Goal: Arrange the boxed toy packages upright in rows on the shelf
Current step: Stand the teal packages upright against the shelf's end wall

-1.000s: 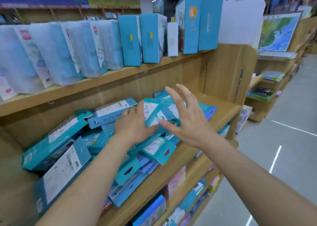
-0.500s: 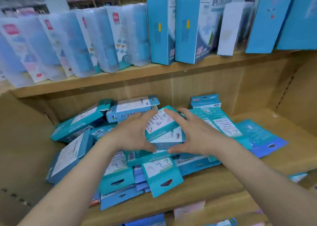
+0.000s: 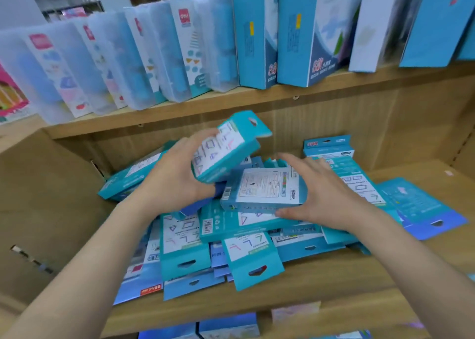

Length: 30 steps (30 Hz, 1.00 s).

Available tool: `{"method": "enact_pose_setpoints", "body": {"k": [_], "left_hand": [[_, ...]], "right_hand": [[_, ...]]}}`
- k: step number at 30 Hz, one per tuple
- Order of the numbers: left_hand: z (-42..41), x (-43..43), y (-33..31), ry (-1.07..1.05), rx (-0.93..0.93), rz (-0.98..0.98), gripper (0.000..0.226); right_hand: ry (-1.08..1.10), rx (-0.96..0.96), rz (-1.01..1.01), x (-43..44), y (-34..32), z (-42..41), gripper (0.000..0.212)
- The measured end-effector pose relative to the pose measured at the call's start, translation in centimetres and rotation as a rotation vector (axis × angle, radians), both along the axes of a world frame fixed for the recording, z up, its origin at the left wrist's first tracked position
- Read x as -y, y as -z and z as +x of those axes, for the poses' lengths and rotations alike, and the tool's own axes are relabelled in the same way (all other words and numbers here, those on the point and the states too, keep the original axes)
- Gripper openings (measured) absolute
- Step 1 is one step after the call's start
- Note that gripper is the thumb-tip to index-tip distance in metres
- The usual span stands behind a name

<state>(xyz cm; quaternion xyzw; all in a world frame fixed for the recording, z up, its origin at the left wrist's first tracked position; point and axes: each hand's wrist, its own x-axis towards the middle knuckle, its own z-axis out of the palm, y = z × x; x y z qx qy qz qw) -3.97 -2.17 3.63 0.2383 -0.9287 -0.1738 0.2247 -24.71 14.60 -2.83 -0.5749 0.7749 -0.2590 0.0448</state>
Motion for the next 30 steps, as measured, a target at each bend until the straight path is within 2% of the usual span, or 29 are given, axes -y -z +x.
{"method": "enact_pose_setpoints", "body": {"k": [4,8,9,11,14,18,20,23,25,28,30], "left_hand": [[-0.1,-1.1,-1.5,0.176,-0.301,0.264,0.077],[-0.2,-1.2,-2.0,0.118,-0.513,0.416,0.044],[-0.2,-1.2,-2.0,0.103,-0.561,0.466,0.038],[-0.4,-1.4,-2.0,0.126,-0.668,0.597,0.032],[-0.9,-1.8,-1.8,0.204,-0.751,0.705,0.033],[-1.5,-2.5,-1.5,0.273,-0.726,0.715,0.035],[-1.6,-3.0,-1.2,0.291,-0.701,0.722,0.035],[-1.7,-3.0,-0.8,0.261,-0.586,0.714,0.045],[-1.6,-2.3,-0.3,0.219,-0.437,0.537,0.057],[-1.0,-1.8,1.2,0.148,-0.002,0.205,0.069],[-0.8,-1.8,3.1,0.136,0.31,0.033,0.086]], "right_hand": [[-0.035,-0.044,-0.006,0.6,-0.2,1.8,0.102],[-0.029,-0.053,0.163,0.7,-1.0,3.1,0.104],[-0.02,-0.02,0.145,0.5,-1.8,3.3,0.102],[-0.044,0.136,-0.014,0.0,-4.0,4.3,0.099],[-0.175,0.368,-0.236,0.1,-6.3,5.9,0.095],[-0.258,0.427,-0.285,1.0,-6.4,6.8,0.087],[-0.219,0.477,-0.368,1.4,-5.7,6.8,0.077],[-0.123,0.627,-0.497,1.2,-5.1,6.5,0.042],[-0.022,0.719,-0.558,0.3,-5.0,5.6,0.023],[0.113,1.004,-0.612,-1.9,-4.7,4.2,0.016],[0.16,1.23,-0.652,-3.2,-4.1,3.8,0.017]]}}
